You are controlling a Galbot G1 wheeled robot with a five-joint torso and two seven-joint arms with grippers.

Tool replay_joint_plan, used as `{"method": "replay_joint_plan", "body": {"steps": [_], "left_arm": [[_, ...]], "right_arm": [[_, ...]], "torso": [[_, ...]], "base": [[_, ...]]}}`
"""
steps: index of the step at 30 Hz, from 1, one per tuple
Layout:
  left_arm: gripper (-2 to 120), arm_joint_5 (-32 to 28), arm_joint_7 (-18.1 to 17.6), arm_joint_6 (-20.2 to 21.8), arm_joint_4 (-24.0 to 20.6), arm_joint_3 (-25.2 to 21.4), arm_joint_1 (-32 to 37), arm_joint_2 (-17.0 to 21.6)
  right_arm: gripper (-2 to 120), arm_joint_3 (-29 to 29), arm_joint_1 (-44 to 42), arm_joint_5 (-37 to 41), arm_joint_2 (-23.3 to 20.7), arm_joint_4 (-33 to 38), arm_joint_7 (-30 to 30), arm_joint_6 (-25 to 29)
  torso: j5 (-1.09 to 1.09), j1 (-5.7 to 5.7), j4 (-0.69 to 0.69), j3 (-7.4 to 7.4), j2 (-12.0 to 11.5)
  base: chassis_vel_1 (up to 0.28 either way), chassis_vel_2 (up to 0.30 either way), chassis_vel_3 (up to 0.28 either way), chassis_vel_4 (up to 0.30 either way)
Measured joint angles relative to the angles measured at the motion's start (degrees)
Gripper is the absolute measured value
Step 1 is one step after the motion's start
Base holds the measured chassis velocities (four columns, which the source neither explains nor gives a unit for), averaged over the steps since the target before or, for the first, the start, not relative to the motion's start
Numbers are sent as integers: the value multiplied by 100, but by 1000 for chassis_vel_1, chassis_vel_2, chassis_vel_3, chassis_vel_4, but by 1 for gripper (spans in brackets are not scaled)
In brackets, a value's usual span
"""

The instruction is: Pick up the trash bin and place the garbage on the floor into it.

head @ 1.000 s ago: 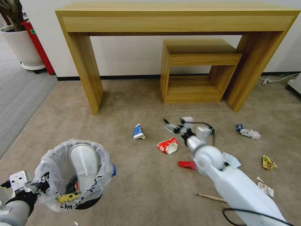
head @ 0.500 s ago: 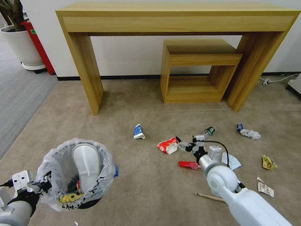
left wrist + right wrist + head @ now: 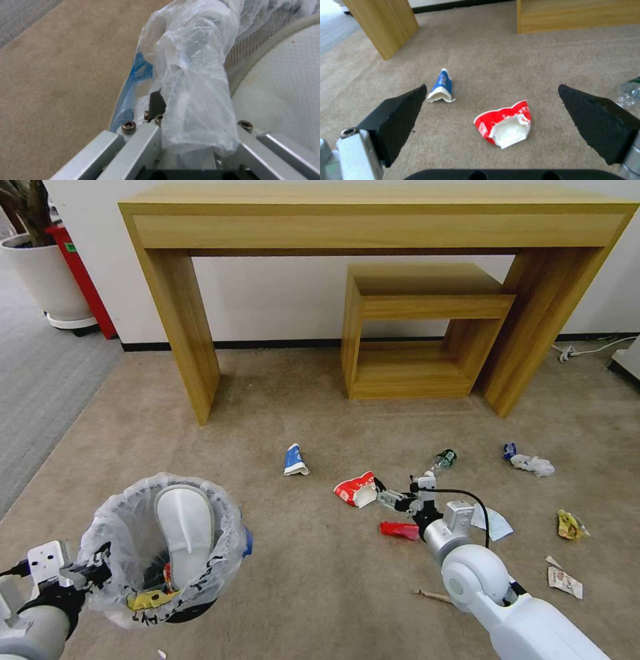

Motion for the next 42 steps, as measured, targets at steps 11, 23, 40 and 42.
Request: {"method": "replay_joint_plan", "body": {"steps": [11, 23, 40, 42], "left_arm": [[2, 47, 34, -17, 110, 1, -37, 41], [2, 56, 56, -8, 140, 1, -26, 53], [2, 108, 92, -11, -23, -41, 9, -103], [2, 180, 133, -20, -23, -23, 22, -145]], "right_arm": [[100, -152, 148, -131, 94, -109, -85, 140], [100, -360, 234, -420, 136, -151, -159, 185], [100, 332, -59, -1450, 376, 21, -401, 2422], [100, 565, -237, -1516, 399, 225, -433, 2492]], "torso": [[0, 0, 1, 0, 0], [0, 0, 0, 0, 0], [0, 0, 0, 0, 0], [-1, 0, 0, 0, 0]], "base": [[0, 0, 0, 0], [0, 0, 0, 0], [0, 0, 0, 0], [0, 0, 0, 0]]}}
